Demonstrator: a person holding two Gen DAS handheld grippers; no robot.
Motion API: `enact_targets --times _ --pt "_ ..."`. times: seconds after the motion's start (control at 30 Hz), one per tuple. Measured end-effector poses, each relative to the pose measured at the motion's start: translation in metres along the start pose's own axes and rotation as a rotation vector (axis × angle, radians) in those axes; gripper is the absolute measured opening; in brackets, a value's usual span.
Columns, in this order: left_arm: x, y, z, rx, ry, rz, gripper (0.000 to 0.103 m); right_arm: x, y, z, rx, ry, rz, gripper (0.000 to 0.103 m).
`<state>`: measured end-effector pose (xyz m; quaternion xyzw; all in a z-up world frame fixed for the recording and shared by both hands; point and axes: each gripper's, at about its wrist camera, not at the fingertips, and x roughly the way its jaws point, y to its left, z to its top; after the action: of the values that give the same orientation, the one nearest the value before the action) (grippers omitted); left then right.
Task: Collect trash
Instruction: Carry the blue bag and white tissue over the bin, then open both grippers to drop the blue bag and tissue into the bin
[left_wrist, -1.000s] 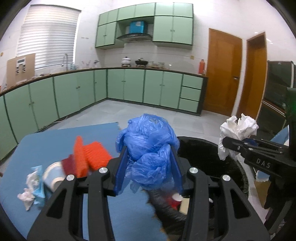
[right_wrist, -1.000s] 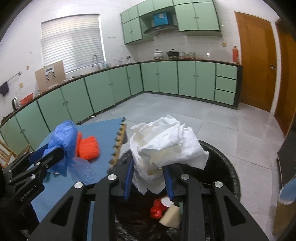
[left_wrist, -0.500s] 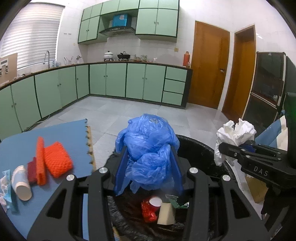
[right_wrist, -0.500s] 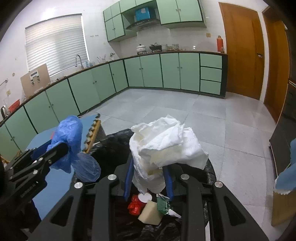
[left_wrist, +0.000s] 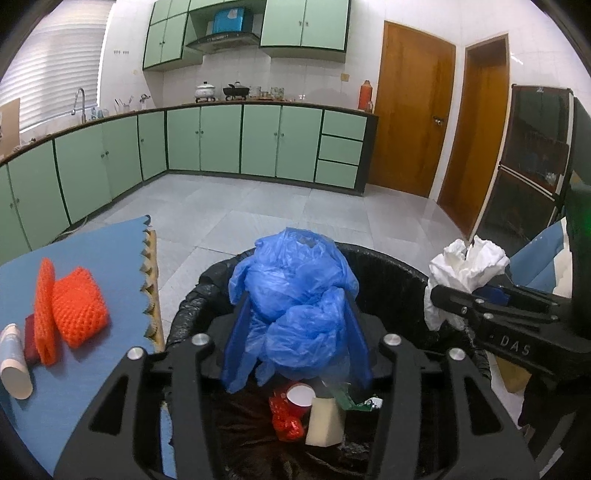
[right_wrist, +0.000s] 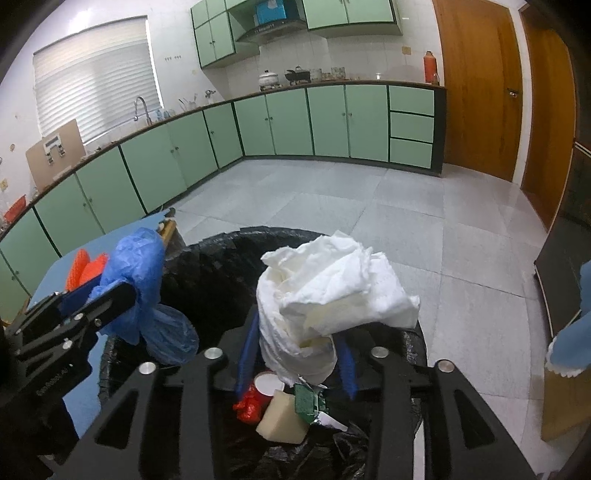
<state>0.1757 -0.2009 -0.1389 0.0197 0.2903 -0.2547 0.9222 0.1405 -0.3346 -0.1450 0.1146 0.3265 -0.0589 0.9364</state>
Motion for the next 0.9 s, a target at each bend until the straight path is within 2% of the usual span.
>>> enact_targets --times 0.13,0.4,0.67,0.9 --pt "-0.001 0.003 -0.001 -0.007 0.006 -0.017 0.062 0.000 -0.004 -0.005 0.007 0.001 -0.022 0.064" --pt "-0.019 0.019 -0.001 -0.034 -0.016 0.002 0.069 -0.014 -0.005 -0.006 0.032 -0.036 -0.069 0.089" --pt "-0.074 0.054 0.004 -0.060 -0.089 0.074 0.078 -0.046 0.028 -0.003 0.007 -0.115 -0.035 0.096" --pt "-0.134 0.106 -0.008 -0.102 -0.130 0.220 0.082 -0.053 0.090 -0.004 -0.022 -0.143 0.075 0.097"
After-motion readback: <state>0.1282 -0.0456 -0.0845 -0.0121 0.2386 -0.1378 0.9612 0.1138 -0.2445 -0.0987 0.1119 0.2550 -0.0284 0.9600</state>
